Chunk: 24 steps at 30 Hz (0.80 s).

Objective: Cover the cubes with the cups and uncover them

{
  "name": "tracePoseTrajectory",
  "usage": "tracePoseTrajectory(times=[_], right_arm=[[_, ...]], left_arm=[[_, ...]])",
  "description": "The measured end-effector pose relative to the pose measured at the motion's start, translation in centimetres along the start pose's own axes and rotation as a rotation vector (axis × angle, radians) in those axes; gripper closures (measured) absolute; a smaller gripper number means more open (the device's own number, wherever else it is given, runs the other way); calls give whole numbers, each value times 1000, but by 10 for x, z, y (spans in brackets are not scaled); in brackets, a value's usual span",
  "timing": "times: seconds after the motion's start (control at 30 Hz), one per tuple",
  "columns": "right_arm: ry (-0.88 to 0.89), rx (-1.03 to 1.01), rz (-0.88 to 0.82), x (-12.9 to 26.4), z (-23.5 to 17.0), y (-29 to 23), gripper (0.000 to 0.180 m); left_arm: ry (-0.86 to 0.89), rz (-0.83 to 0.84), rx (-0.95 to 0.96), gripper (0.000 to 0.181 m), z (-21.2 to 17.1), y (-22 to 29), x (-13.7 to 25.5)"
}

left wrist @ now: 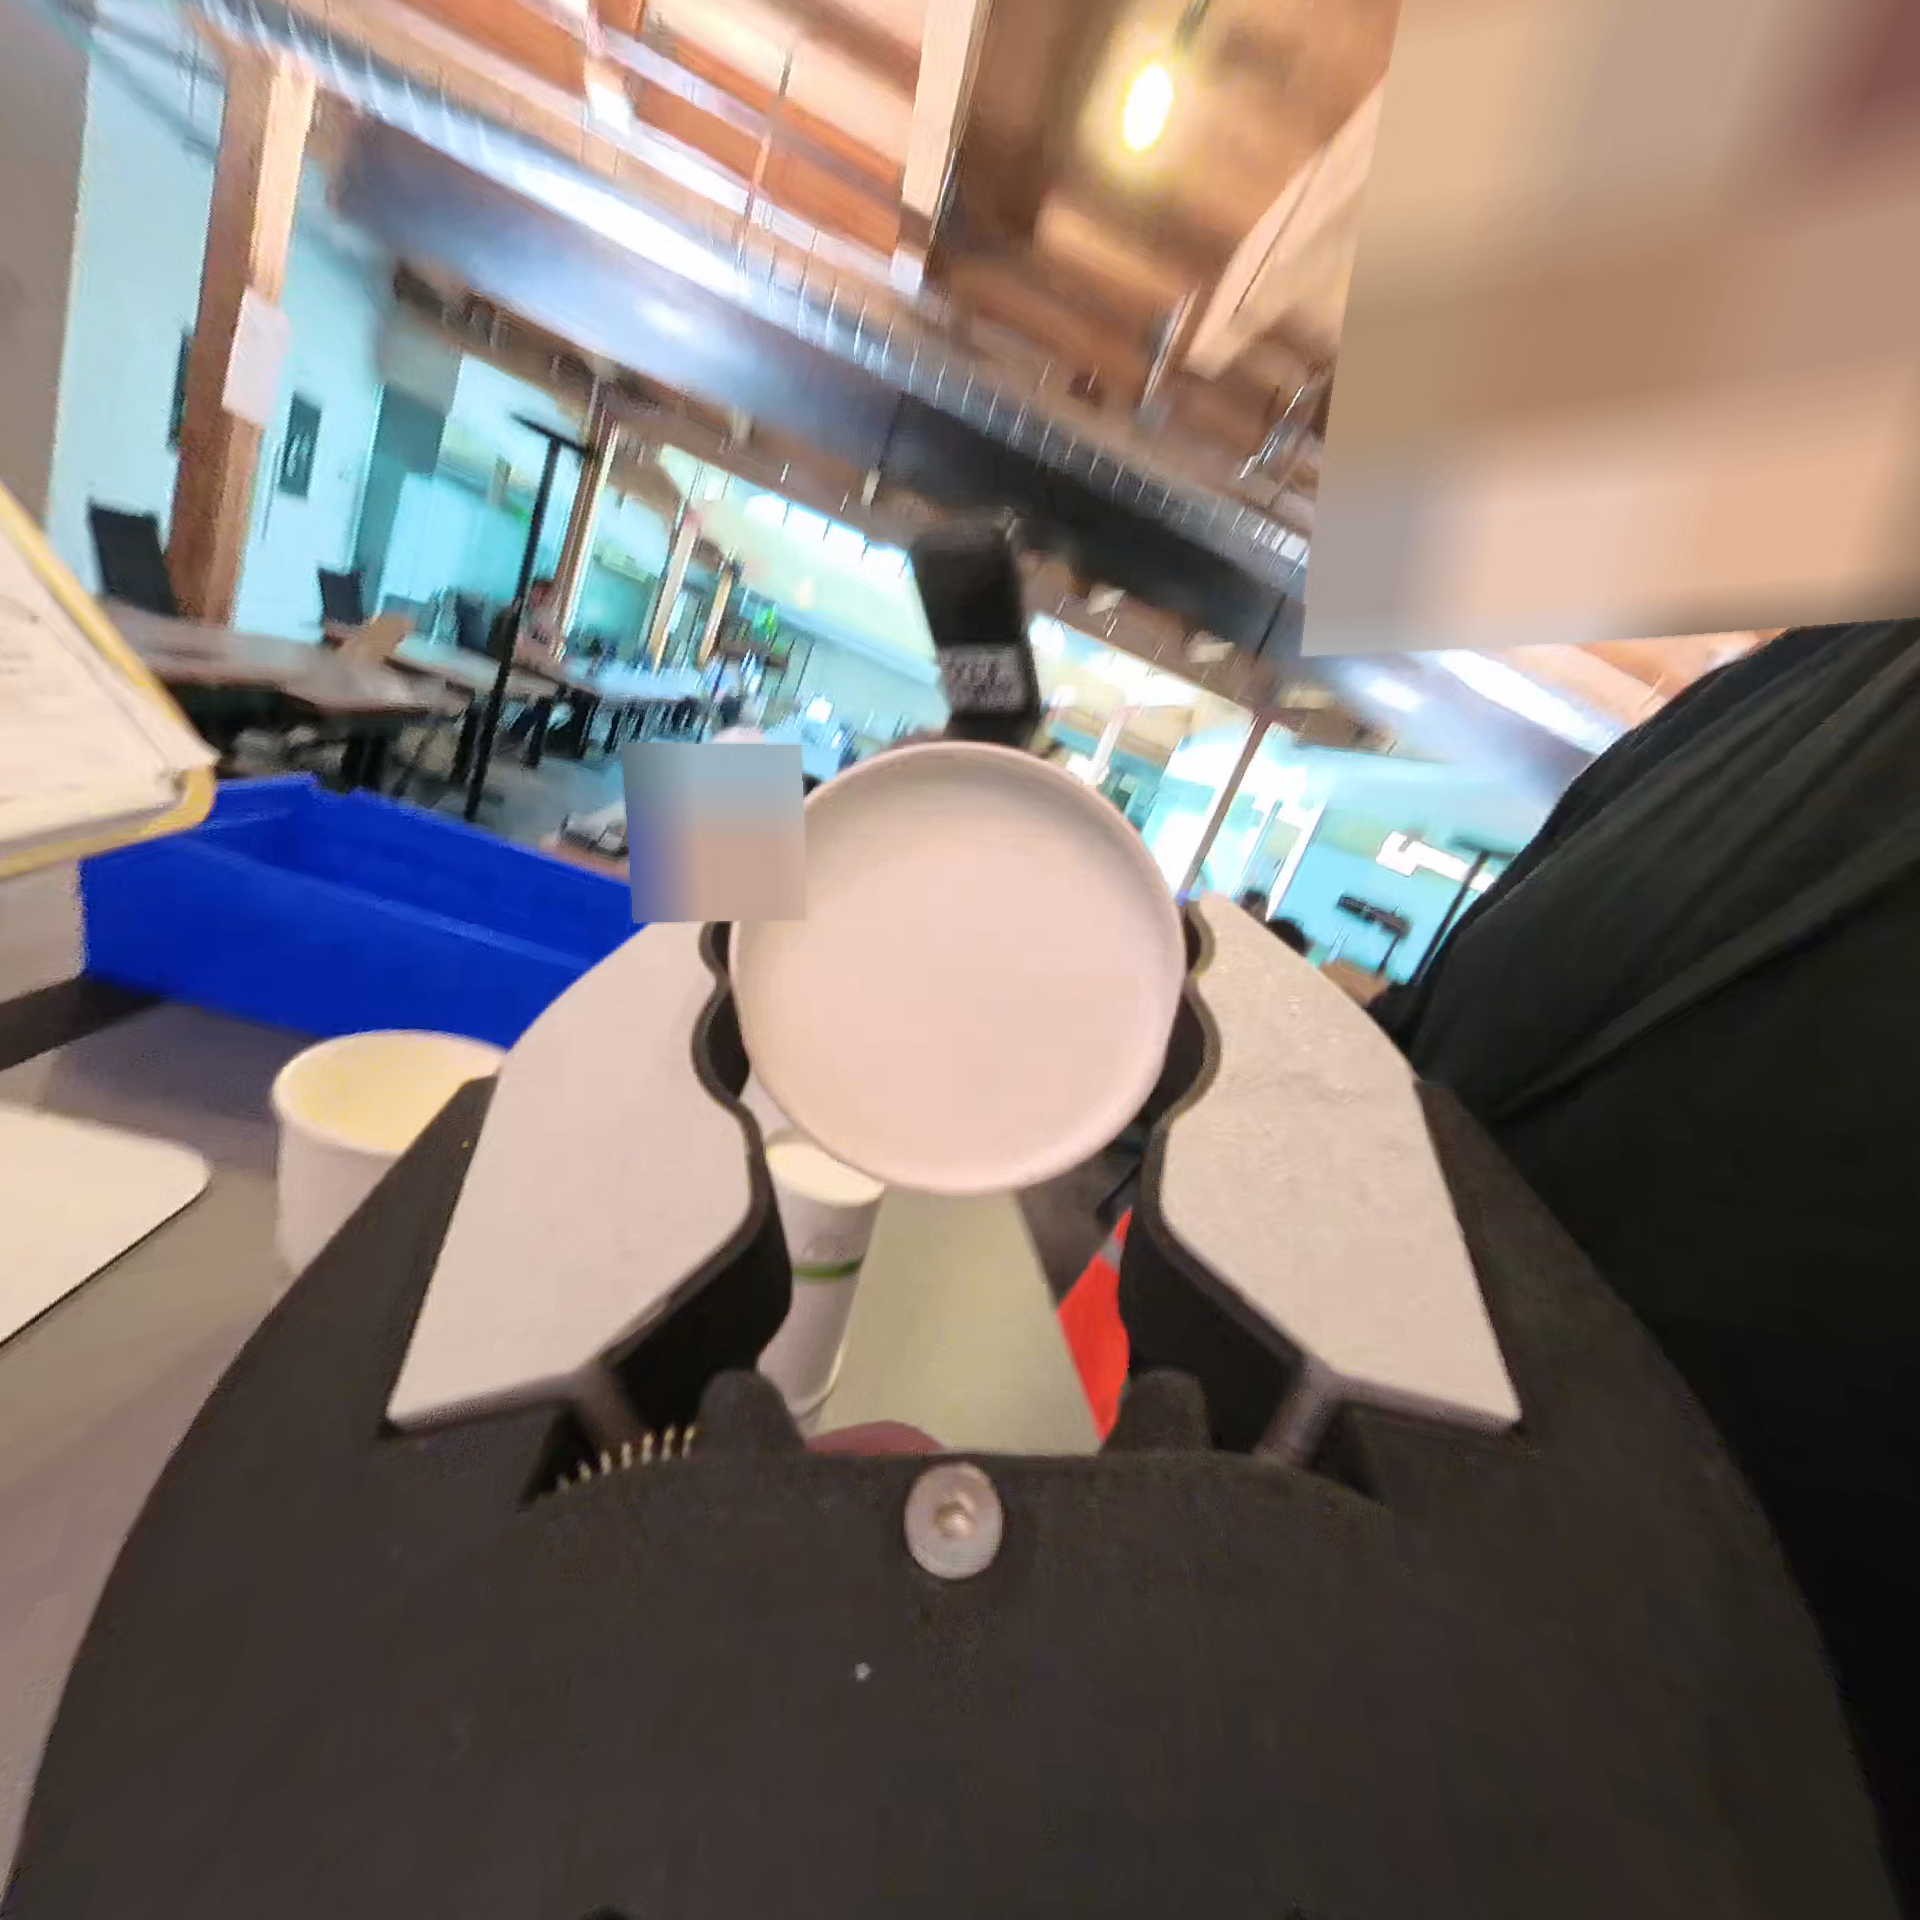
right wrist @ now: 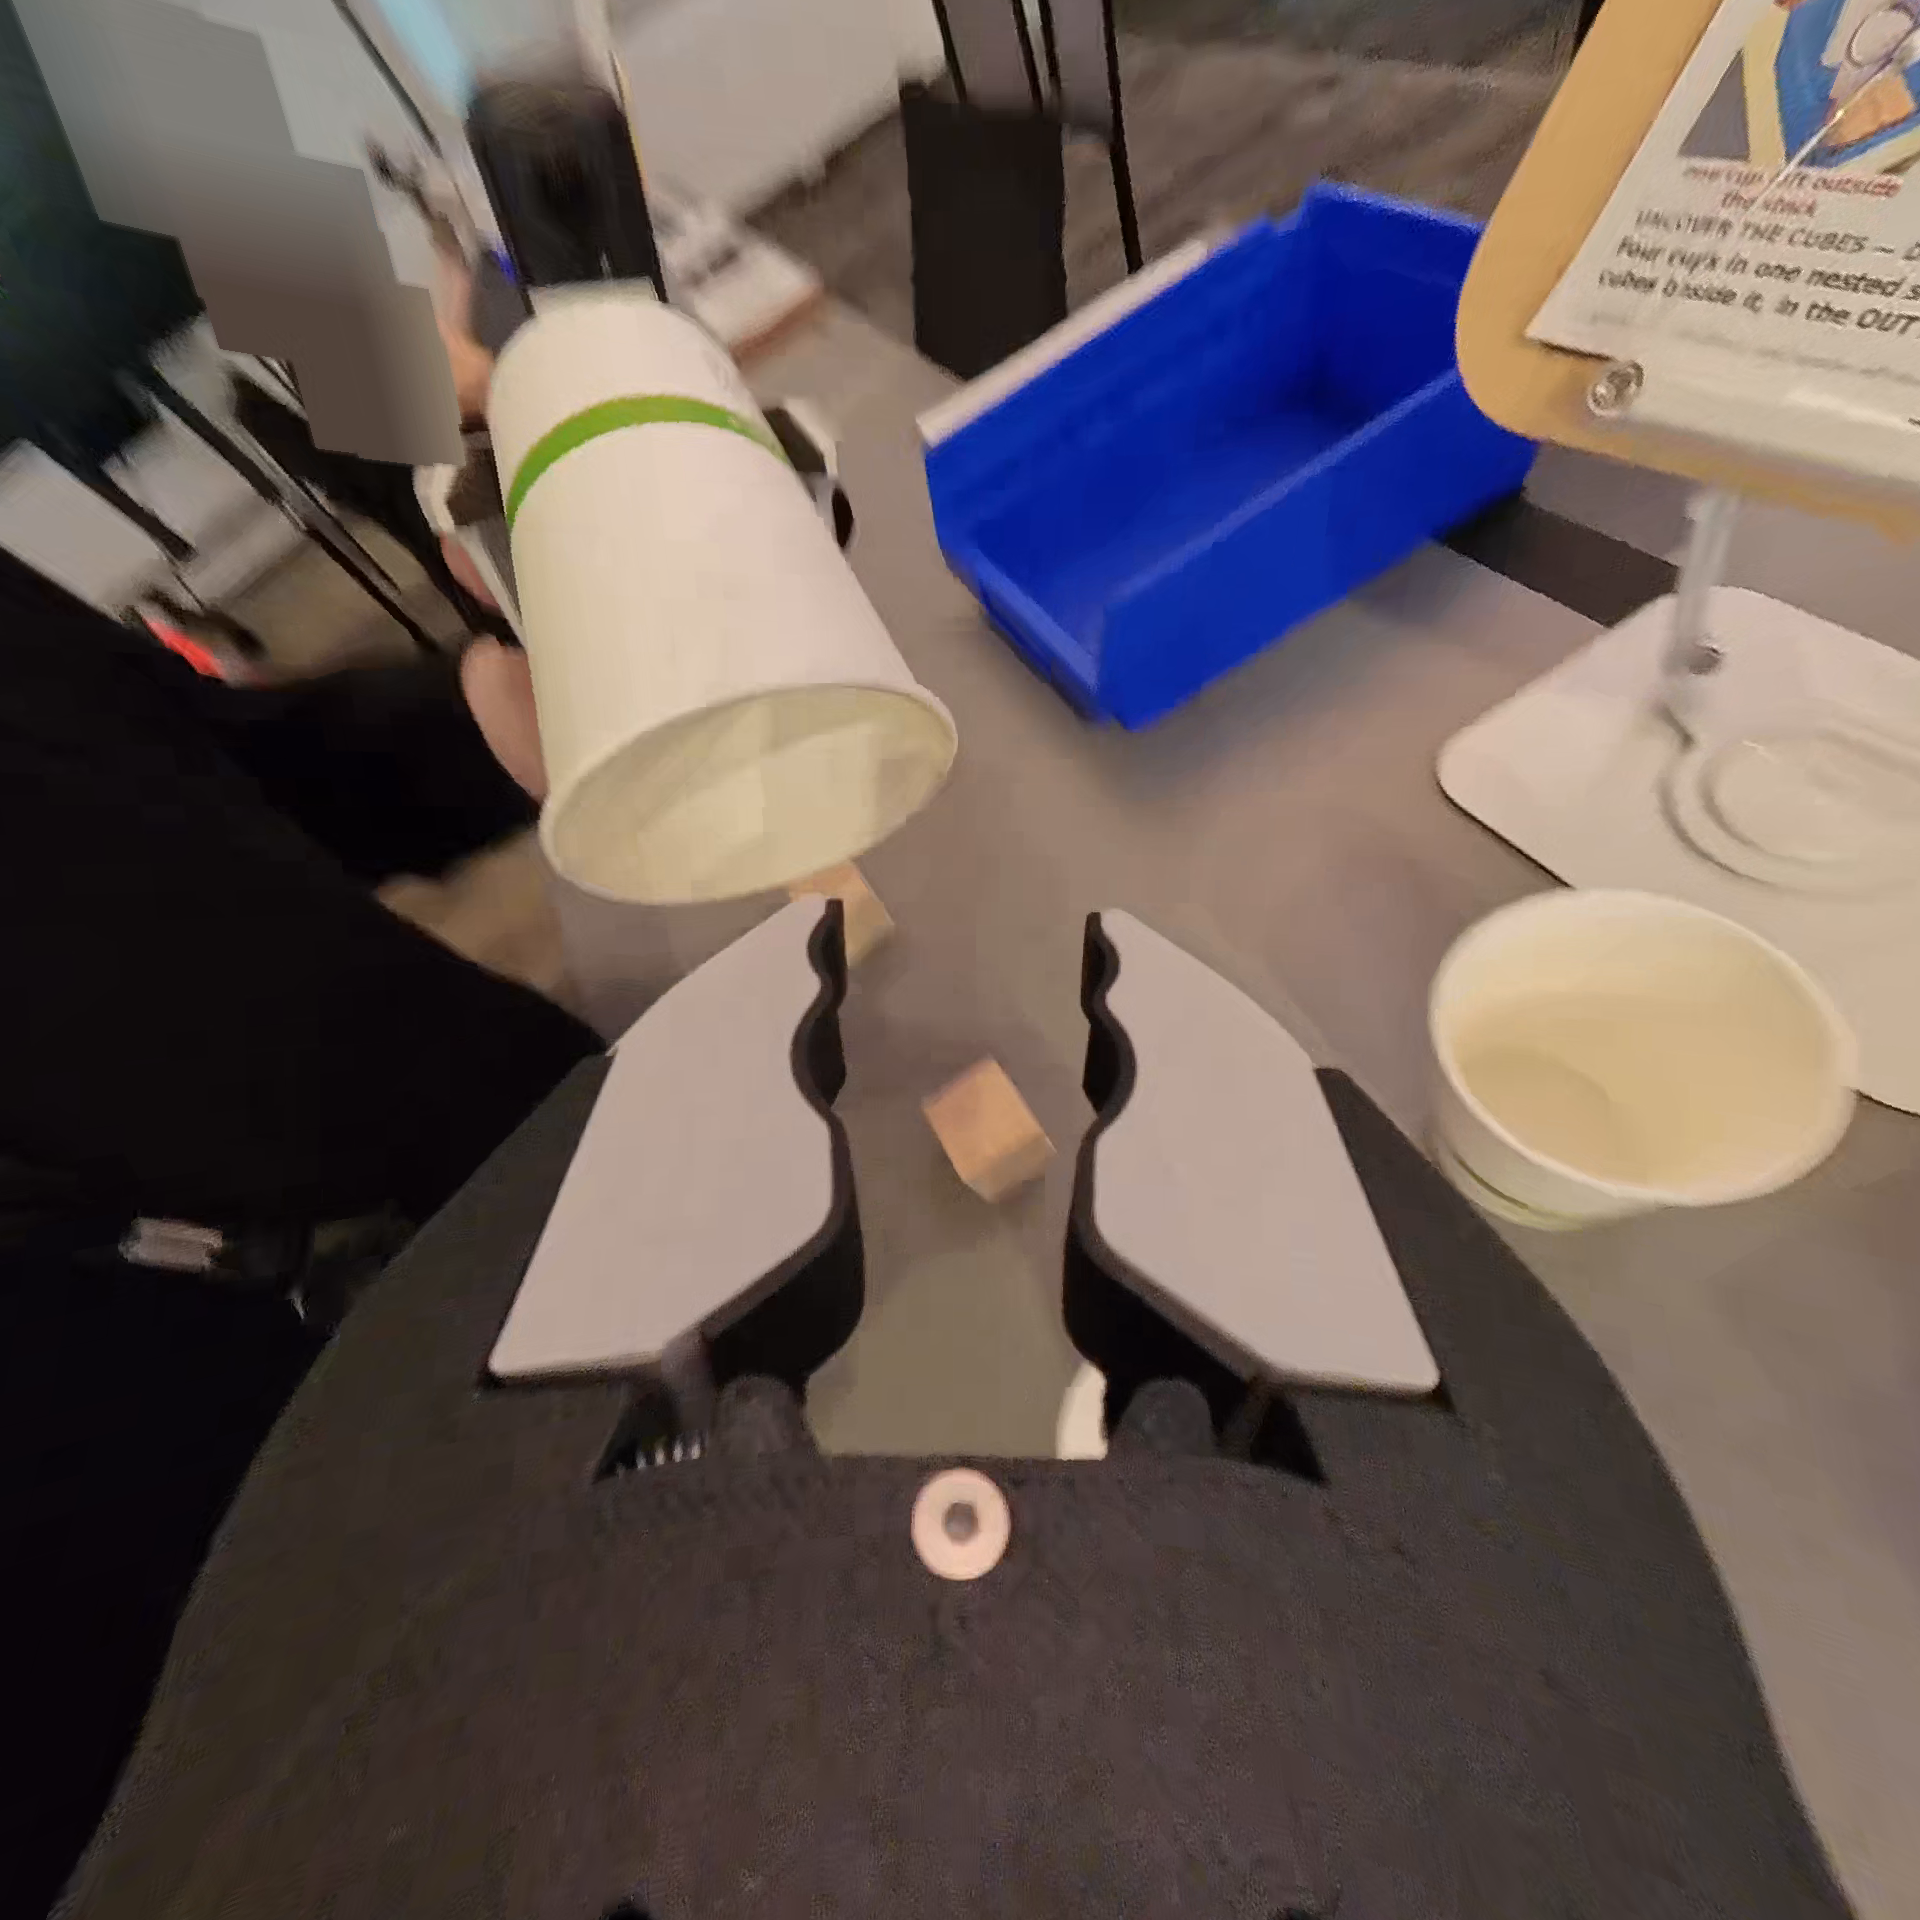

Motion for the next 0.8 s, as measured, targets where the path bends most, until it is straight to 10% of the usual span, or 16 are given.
tracePoseTrajectory(times=[0.2, 0.47, 0.63, 0.8], right_arm=[[249, -182, 261, -36, 7, -12, 135], [365, -228, 369, -36, 7, -11, 177], [164, -105, 120, 19, 28, 30, 177], [-282, 37, -223, 43, 51, 90, 177]], left_arm=[[190, -126, 66, 101, 1, 8, -16], [180, -109, 62, 105, -7, 8, -25], [75, -5, -89, 117, 5, 7, -5], [-78, 1, -217, 181, -8, 16, 0]])
Point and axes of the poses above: each gripper's, where its closed fingertips meet, x back along the fingers, z out of its top, y = z × x across the jaws, the point moved 8 cm from there along x, back along the fingers
